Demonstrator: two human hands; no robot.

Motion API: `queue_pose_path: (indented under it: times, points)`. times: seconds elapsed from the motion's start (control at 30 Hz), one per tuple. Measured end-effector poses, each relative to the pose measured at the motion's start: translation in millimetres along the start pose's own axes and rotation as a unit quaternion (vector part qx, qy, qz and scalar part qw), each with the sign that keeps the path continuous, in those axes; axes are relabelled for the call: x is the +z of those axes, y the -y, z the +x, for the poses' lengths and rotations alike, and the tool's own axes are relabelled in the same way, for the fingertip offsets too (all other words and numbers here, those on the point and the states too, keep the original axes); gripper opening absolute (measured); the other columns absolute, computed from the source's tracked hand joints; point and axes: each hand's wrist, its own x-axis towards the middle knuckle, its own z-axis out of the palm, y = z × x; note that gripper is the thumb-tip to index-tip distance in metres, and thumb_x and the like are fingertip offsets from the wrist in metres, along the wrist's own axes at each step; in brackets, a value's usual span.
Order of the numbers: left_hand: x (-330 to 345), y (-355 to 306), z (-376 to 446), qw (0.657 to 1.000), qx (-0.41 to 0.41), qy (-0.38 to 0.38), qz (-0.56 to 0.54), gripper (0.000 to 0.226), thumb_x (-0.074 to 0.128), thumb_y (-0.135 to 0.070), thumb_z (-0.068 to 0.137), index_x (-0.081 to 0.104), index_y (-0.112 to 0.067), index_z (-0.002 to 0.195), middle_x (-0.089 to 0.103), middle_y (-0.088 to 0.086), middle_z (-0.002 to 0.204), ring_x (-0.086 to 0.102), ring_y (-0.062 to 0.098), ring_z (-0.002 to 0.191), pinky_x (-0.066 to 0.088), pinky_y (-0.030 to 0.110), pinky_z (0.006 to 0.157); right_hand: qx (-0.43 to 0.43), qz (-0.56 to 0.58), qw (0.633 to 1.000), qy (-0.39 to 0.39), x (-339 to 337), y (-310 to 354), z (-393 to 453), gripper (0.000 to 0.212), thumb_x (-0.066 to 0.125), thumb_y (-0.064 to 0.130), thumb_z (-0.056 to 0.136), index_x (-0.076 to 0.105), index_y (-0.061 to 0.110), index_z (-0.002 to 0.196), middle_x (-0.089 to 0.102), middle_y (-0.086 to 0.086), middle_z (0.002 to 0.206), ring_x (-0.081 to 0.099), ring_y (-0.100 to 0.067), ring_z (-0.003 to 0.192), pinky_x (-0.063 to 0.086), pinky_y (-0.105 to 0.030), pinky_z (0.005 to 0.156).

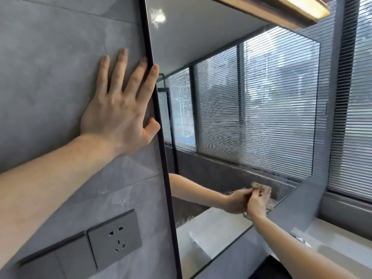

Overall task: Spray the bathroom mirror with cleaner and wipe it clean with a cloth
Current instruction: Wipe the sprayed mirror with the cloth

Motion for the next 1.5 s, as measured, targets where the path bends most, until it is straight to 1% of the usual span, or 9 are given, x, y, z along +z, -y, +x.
queue_pose_path:
  times: [0.13, 0.27, 0.37, 0.6, 0.8, 1.03, 1.2, 1.3, 1.5]
  points:
    - [0, 0, 0, 1.0, 0.003, -0.004, -0.005, 0.1, 0.035, -0.058, 0.088, 0.001, -0.01, 0.169, 0.015, 0.019, 0.174, 0.001, 0.049, 0.16, 0.0, 0.065, 0.129, -0.018, 0.0, 0.999, 0.031, 24, 1, -74, 0.065, 0.03, 0.034, 0.116, -0.006, 0.022, 0.169, -0.016, 0.006, 0.177, -0.014, -0.014, 0.164, -0.009, -0.045, 0.133]
    - [-1, 0, -1, 1.0, 0.004, -0.006, -0.005, 0.101, 0.041, -0.057, 0.088, 0.0, -0.01, 0.169, 0.015, 0.02, 0.174, 0.001, 0.049, 0.16, 0.0, 0.066, 0.128, -0.207, -0.011, 0.972, 0.113, 38, 14, -175, 0.076, 0.038, 0.038, 0.109, -0.01, 0.028, 0.167, -0.029, 0.011, 0.173, -0.03, -0.001, 0.156, -0.022, -0.02, 0.124]
    - [-2, 0, -1, 1.0, 0.0, -0.001, -0.016, 0.102, 0.047, -0.054, 0.089, 0.001, -0.01, 0.169, 0.015, 0.02, 0.174, 0.001, 0.049, 0.16, 0.0, 0.065, 0.129, -0.355, -0.026, 0.921, 0.158, 50, 13, -226, 0.086, 0.046, 0.036, 0.103, -0.01, 0.022, 0.168, -0.027, 0.004, 0.175, -0.027, -0.014, 0.161, -0.017, -0.03, 0.129]
    - [-2, 1, -1, 1.0, -0.003, 0.001, -0.028, 0.1, 0.034, -0.056, 0.085, 0.004, -0.011, 0.169, 0.015, 0.019, 0.174, 0.0, 0.049, 0.16, 0.0, 0.065, 0.129, -0.443, -0.083, 0.879, 0.155, 38, -12, -189, 0.078, 0.043, 0.035, 0.107, 0.0, 0.019, 0.171, -0.011, -0.004, 0.179, -0.011, -0.031, 0.165, -0.003, -0.046, 0.132]
    - [0, 2, -2, 1.0, -0.001, -0.001, -0.023, 0.101, 0.048, -0.055, 0.09, 0.002, -0.011, 0.169, 0.014, 0.019, 0.174, -0.001, 0.049, 0.16, 0.001, 0.066, 0.128, -0.267, -0.04, 0.962, 0.036, 20, 9, -86, 0.075, 0.026, 0.05, 0.105, -0.004, 0.027, 0.17, -0.016, 0.011, 0.177, -0.018, -0.006, 0.162, -0.013, -0.027, 0.131]
    - [2, 2, -1, 1.0, 0.002, -0.01, -0.024, 0.1, 0.05, -0.054, 0.092, 0.001, -0.012, 0.169, 0.013, 0.019, 0.175, -0.001, 0.049, 0.16, 0.001, 0.067, 0.128, 0.095, 0.074, 0.992, -0.023, -2, 0, 32, 0.072, 0.028, 0.053, 0.111, 0.005, 0.017, 0.17, -0.001, 0.003, 0.179, 0.001, -0.021, 0.166, 0.003, -0.047, 0.134]
    - [1, 2, -1, 1.0, -0.002, -0.014, -0.027, 0.1, 0.049, -0.055, 0.091, 0.002, -0.012, 0.169, 0.014, 0.02, 0.174, -0.001, 0.049, 0.16, 0.002, 0.068, 0.128, 0.086, 0.082, 0.993, 0.007, 17, 14, -67, 0.069, 0.023, 0.043, 0.114, 0.0, 0.006, 0.168, -0.005, -0.017, 0.177, 0.005, -0.038, 0.164, 0.006, -0.052, 0.132]
    - [0, 2, -2, 1.0, -0.002, -0.015, -0.025, 0.1, 0.049, -0.055, 0.092, 0.001, -0.012, 0.169, 0.013, 0.019, 0.174, -0.001, 0.049, 0.16, 0.002, 0.068, 0.128, 0.099, 0.018, 0.994, 0.035, 33, -15, -120, 0.092, 0.026, 0.062, 0.094, -0.004, 0.019, 0.169, -0.011, -0.001, 0.178, 0.001, -0.03, 0.165, 0.012, -0.059, 0.131]
    - [-1, 1, -2, 0.999, -0.002, -0.012, -0.031, 0.1, 0.052, -0.053, 0.092, 0.003, -0.012, 0.168, 0.014, 0.019, 0.174, -0.001, 0.049, 0.16, 0.003, 0.068, 0.128, 0.037, 0.056, 0.987, 0.145, 65, -43, -244, 0.077, 0.041, 0.029, 0.114, -0.016, 0.026, 0.167, -0.028, 0.012, 0.171, -0.023, -0.014, 0.161, -0.013, -0.042, 0.13]
